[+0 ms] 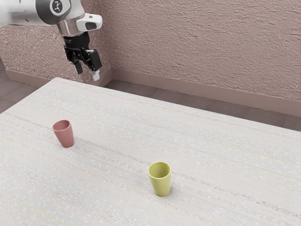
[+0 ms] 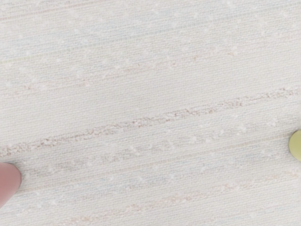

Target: Place the right cup onto the left cup

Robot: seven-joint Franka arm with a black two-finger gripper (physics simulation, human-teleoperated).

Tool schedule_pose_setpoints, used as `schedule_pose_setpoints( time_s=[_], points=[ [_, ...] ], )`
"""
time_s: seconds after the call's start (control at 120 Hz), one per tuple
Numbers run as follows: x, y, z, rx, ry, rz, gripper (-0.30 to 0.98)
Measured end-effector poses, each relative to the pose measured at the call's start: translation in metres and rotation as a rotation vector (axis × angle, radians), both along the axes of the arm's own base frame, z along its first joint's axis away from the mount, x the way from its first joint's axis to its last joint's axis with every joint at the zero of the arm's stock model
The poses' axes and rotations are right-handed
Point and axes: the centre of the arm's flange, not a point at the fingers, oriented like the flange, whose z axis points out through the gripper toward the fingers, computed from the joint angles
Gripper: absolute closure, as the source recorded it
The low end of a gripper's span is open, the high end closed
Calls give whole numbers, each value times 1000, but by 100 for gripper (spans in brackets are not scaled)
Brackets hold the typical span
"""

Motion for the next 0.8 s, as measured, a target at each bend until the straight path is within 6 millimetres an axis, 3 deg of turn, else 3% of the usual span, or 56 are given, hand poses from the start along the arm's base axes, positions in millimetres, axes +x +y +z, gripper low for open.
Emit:
schedule_pose_setpoints(
  time_s=[0.283, 0.358, 0.508, 0.8],
  points=[
    [1, -1, -2, -4, 5, 17, 0],
    [1, -6, -11, -9, 25, 11, 0],
    [1, -52, -32, -18, 57, -58, 0],
    [3, -133, -102, -30, 70, -155, 0]
  ],
)
